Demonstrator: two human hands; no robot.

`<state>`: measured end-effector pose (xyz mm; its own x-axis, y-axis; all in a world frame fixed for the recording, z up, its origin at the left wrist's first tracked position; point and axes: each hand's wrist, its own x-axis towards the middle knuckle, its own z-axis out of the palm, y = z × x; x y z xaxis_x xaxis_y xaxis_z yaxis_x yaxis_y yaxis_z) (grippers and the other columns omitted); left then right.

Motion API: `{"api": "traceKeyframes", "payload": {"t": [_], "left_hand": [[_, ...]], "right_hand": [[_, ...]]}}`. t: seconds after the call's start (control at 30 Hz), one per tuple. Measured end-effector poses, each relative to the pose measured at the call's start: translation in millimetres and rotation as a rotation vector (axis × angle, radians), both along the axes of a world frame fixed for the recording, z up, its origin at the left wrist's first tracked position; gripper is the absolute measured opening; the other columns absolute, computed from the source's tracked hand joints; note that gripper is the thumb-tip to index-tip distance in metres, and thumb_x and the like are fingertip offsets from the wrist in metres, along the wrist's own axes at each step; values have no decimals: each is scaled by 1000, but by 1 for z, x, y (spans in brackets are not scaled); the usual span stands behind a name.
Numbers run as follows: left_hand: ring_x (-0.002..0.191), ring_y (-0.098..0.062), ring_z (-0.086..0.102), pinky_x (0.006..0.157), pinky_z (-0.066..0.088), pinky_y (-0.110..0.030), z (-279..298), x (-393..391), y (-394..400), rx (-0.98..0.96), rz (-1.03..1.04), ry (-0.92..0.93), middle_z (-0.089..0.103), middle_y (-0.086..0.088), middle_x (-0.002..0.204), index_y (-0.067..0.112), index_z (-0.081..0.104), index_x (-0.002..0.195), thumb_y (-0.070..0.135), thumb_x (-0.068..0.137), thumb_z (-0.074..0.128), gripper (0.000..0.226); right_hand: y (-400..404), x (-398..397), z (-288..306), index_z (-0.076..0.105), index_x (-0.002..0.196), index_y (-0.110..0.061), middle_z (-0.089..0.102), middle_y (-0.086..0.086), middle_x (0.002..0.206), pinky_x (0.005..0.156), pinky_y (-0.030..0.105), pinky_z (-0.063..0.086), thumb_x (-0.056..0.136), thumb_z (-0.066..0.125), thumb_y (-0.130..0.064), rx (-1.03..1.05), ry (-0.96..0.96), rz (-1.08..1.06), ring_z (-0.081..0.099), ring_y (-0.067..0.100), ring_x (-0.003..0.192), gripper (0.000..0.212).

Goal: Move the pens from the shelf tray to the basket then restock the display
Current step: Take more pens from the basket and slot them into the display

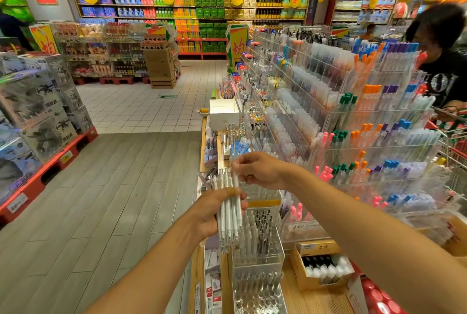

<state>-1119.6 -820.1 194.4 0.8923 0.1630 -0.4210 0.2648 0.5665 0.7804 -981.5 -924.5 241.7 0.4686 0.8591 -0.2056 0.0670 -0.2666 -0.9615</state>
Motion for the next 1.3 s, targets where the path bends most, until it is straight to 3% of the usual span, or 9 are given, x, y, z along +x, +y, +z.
{"api": "traceKeyframes", "payload": {"t": [0.13, 0.3, 0.4, 0.5, 0.73, 0.9, 1.17, 1.23, 1.3], "left_hand": [[61, -24, 69, 52, 59, -30, -5, 0, 1, -113, 91, 2, 68, -18, 76, -3, 64, 103, 8, 90, 65, 18], [57, -22, 68, 51, 59, -29, -16, -1, 4, -121, 126, 85, 68, -17, 73, -7, 63, 96, 3, 91, 61, 11], [59, -22, 68, 53, 60, -29, -22, -1, 7, -78, 139, 113, 68, -18, 72, -8, 65, 91, 0, 91, 58, 11], [56, -22, 66, 50, 58, -30, -25, -2, 10, -76, 152, 129, 66, -19, 76, -8, 62, 101, -1, 92, 55, 14], [54, -23, 63, 52, 57, -32, -23, 1, 12, -77, 155, 132, 60, -19, 80, -3, 56, 92, -5, 89, 53, 5], [56, -23, 65, 52, 58, -30, -21, 3, 11, -50, 176, 139, 64, -21, 76, -8, 60, 94, -5, 90, 54, 8], [54, -19, 70, 49, 57, -26, -16, 7, 6, -24, 128, 108, 70, -18, 69, -10, 69, 88, -6, 89, 62, 8], [55, -19, 70, 51, 58, -26, -15, 8, 5, -33, 107, 74, 70, -17, 69, -9, 70, 87, -5, 88, 62, 8], [56, -19, 69, 53, 59, -25, -11, 10, 3, -44, 81, 21, 70, -16, 70, -8, 72, 85, -4, 84, 65, 9]], "right_hand": [[-7, 12, 10, 54, 89, -6, 61, 12, 88, 58, 22, 48, 97, 55, -12, 132, 21, -135, 56, 10, 60, 10], [-16, 30, 22, 59, 95, -10, 62, 2, 77, 59, 24, 49, 95, 60, -14, 123, -470, -290, 59, 12, 65, 4], [-16, 36, 20, 58, 97, -12, 59, 0, 81, 65, 26, 44, 96, 60, -19, 50, -640, -307, 55, 14, 71, 7], [-17, 38, 12, 57, 98, -15, 58, -2, 85, 63, 23, 42, 96, 59, -23, -30, -757, -276, 54, 14, 75, 9], [-14, 35, -3, 56, 92, -20, 55, -7, 81, 57, 23, 37, 94, 63, -26, -201, -841, -174, 51, 11, 71, 9], [-9, 32, -3, 75, 91, -14, 67, -1, 89, 69, 25, 43, 86, 73, -24, -304, -994, -77, 61, 16, 85, 12], [-8, 25, 3, 74, 105, -14, 67, 0, 100, 78, 25, 42, 86, 73, -31, -324, -1125, -37, 57, 13, 88, 26], [-8, 20, 8, 72, 108, -15, 68, -1, 103, 80, 26, 46, 90, 68, -29, -264, -1115, -42, 57, 11, 89, 23], [-8, 16, 14, 70, 114, -14, 69, -2, 106, 78, 22, 45, 95, 61, -26, -220, -964, 36, 60, 11, 93, 24]]}}
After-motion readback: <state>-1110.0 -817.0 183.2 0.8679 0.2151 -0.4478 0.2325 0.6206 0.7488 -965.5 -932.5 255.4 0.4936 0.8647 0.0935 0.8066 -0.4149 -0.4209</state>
